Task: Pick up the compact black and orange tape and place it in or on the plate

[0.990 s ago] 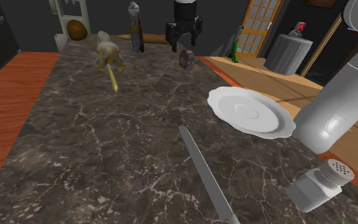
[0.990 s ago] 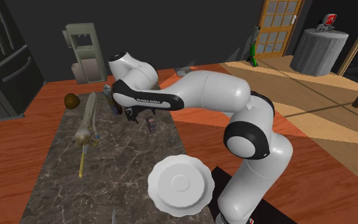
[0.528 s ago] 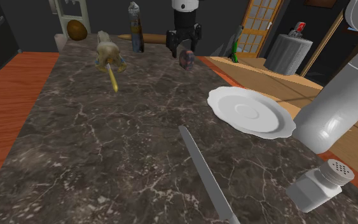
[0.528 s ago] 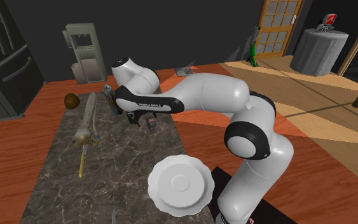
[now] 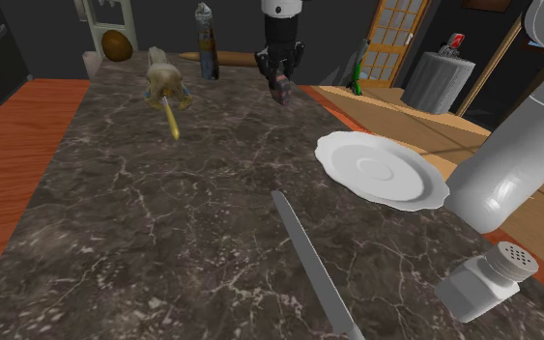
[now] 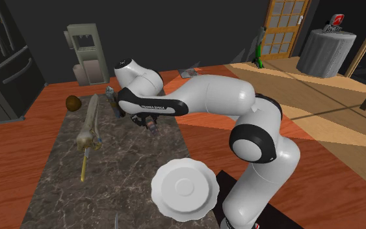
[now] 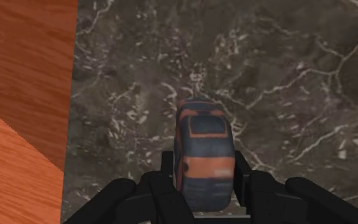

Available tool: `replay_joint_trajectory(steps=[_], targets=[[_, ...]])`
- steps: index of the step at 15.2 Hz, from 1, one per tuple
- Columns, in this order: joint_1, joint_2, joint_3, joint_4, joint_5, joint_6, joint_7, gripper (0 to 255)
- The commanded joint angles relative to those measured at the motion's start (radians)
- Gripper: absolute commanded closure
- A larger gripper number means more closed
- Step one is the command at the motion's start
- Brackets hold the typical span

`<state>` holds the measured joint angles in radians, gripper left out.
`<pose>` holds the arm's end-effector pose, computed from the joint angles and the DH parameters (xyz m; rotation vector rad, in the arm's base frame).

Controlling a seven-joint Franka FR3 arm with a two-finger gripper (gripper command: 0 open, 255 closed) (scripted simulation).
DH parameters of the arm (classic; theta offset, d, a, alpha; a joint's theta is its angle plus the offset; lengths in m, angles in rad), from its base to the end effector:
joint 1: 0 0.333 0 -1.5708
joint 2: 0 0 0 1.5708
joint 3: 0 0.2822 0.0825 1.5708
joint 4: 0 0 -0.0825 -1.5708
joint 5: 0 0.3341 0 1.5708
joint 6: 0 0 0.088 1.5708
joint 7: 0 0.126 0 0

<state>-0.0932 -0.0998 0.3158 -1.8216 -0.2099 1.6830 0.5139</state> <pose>0.4733 0.0878 0.5248 2.8766 -0.3837 0.0653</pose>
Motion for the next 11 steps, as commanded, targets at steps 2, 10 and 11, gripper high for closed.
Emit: replay_joint_trajectory(steps=[2, 10, 11], targets=[[0.000, 0.001, 0.001, 0.000, 0.001, 0.000, 0.000, 255], [0.001, 0.006, 0.002, 0.059, 0.000, -0.053, -0.009, 255], [0.001, 0.008, 0.002, 0.075, 0.000, -0.067, -0.012, 255]])
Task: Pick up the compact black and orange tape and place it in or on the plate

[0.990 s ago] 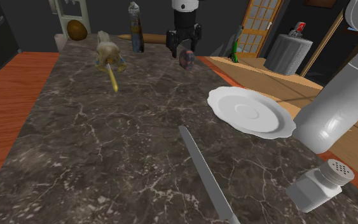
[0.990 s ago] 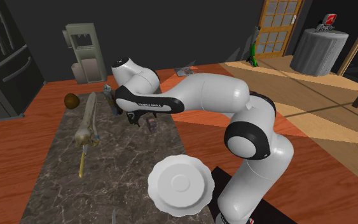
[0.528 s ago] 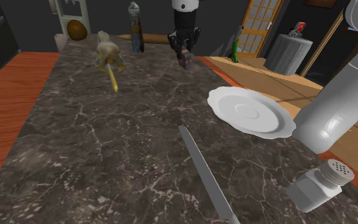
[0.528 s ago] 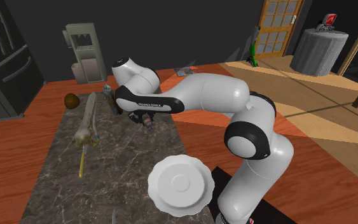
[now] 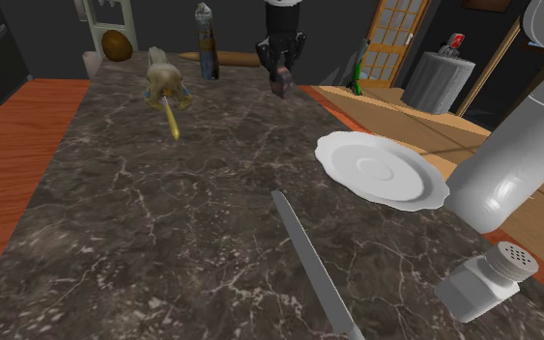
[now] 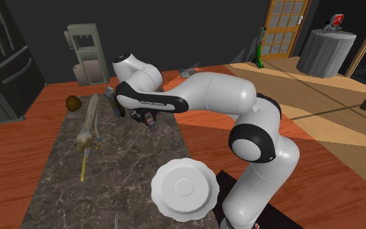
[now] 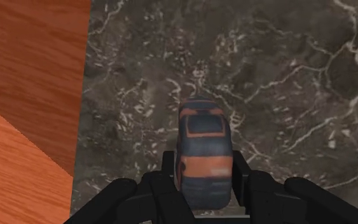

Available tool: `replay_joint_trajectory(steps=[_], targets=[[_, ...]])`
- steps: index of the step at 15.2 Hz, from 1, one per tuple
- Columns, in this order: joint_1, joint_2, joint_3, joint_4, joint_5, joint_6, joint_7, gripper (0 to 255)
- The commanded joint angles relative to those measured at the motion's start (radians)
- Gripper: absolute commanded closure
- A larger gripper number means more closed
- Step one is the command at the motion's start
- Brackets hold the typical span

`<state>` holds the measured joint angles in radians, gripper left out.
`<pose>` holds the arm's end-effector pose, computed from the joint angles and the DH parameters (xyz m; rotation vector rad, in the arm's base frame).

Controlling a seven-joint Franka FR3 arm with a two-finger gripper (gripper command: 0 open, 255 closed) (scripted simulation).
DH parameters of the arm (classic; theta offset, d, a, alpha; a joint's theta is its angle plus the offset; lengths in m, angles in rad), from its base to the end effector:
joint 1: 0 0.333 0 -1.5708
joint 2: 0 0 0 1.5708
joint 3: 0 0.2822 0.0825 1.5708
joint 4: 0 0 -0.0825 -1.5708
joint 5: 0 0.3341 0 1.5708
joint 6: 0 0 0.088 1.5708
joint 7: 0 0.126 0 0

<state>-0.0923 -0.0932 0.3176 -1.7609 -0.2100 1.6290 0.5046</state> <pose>0.4729 0.0882 0.5432 2.8773 -0.3826 0.0647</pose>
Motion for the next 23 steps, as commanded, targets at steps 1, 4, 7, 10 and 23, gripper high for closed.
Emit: replay_joint_trajectory(steps=[1, 4, 7, 10, 23], targets=[[0.000, 0.004, 0.001, 0.030, -0.001, -0.026, -0.004, 255], [0.001, 0.012, 0.002, 0.079, -0.003, -0.067, -0.011, 255], [0.002, 0.023, 0.004, 0.132, -0.006, -0.110, -0.017, 255], [0.003, 0.036, 0.007, 0.188, -0.011, -0.153, -0.022, 255], [0.062, -0.336, 0.025, -0.110, 0.113, -0.220, 0.026, 255]])
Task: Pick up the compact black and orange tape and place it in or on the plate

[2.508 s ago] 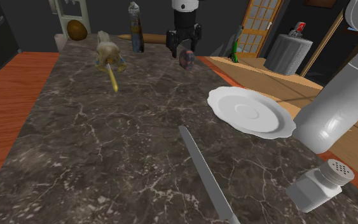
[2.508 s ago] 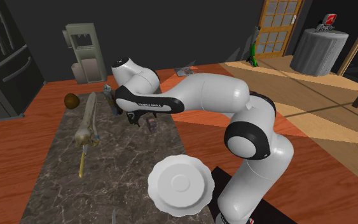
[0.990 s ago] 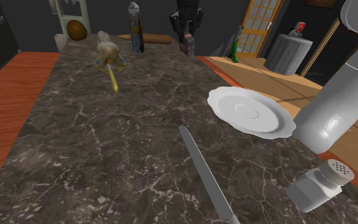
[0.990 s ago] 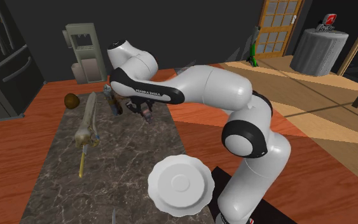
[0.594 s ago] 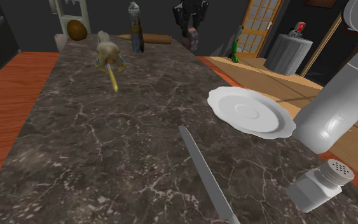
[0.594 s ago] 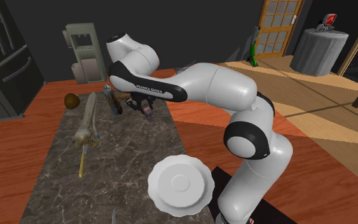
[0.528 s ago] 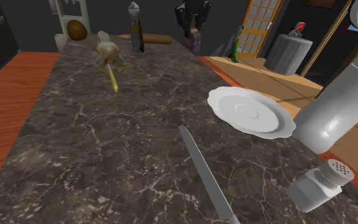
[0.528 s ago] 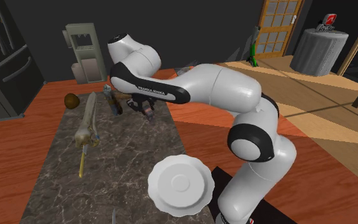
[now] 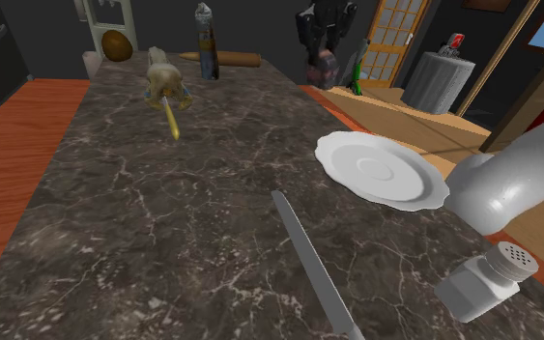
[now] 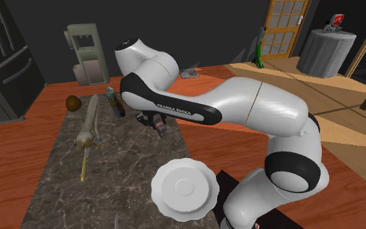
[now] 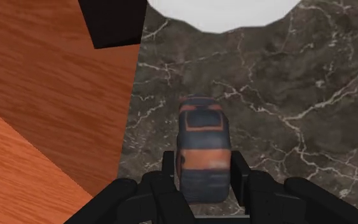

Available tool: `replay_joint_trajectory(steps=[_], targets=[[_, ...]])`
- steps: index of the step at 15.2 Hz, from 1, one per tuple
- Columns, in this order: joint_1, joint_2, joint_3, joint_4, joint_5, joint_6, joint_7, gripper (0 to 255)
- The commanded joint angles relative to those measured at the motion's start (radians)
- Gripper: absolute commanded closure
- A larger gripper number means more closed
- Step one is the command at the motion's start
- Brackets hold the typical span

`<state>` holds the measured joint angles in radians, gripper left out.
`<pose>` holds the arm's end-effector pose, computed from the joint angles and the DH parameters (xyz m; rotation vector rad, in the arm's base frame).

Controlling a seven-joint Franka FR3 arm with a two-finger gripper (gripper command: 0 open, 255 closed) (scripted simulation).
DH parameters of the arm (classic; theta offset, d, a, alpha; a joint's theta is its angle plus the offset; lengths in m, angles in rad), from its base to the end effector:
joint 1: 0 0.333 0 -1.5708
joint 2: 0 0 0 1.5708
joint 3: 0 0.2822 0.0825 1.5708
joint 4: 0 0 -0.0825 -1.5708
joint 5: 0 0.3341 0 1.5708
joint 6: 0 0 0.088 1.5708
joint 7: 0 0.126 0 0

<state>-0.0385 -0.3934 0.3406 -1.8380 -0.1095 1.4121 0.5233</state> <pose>0.3584 0.1240 0.6131 2.8773 -0.3811 0.0649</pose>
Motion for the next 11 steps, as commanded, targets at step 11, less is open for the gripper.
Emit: replay_joint_trajectory(steps=[11], targets=[[0.101, -0.344, 0.050, -0.190, 0.138, -0.156, 0.097, 255]])
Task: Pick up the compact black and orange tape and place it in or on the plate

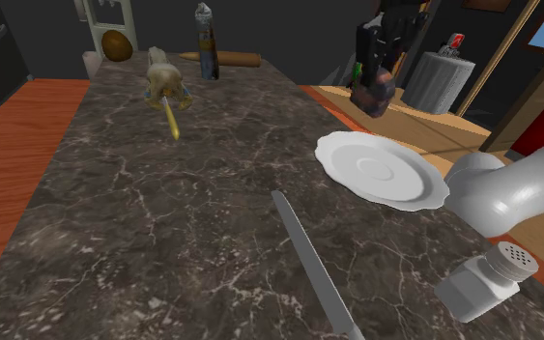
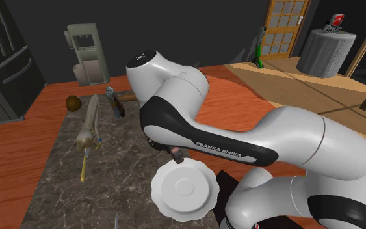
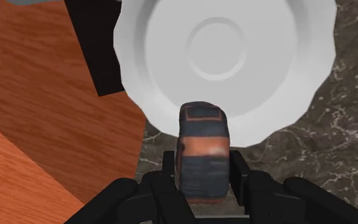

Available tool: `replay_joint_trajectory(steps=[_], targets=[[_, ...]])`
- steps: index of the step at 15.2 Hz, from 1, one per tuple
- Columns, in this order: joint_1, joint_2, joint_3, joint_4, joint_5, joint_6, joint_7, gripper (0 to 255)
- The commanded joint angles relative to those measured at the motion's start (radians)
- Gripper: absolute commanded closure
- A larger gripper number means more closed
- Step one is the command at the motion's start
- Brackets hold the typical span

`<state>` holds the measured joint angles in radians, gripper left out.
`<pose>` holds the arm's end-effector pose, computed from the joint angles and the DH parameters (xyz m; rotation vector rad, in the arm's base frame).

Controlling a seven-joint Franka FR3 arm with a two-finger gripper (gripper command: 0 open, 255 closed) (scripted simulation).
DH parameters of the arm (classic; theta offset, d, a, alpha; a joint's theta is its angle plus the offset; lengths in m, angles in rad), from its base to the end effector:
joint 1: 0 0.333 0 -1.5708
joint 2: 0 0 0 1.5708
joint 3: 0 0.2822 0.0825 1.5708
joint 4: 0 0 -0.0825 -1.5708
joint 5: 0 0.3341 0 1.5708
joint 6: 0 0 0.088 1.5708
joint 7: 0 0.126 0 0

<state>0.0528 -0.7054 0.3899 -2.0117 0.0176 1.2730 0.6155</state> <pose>0.2324 0.1670 0.6194 2.8771 -0.3818 0.0654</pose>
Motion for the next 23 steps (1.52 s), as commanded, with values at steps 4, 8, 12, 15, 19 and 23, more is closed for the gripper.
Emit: replay_joint_trajectory(steps=[4, 8, 12, 15, 19, 23], targets=[[0.044, -0.124, 0.028, -0.034, 0.063, -0.090, 0.052, 255], [0.054, -0.155, 0.034, -0.090, 0.076, -0.064, 0.059, 255], [0.064, -0.182, 0.040, -0.162, 0.088, -0.021, 0.063, 255], [0.071, -0.201, 0.046, -0.213, 0.097, 0.012, 0.066, 255], [0.080, -0.224, 0.055, -0.280, 0.110, 0.055, 0.070, 255], [0.088, -0.240, 0.062, -0.329, 0.120, 0.089, 0.074, 255]])
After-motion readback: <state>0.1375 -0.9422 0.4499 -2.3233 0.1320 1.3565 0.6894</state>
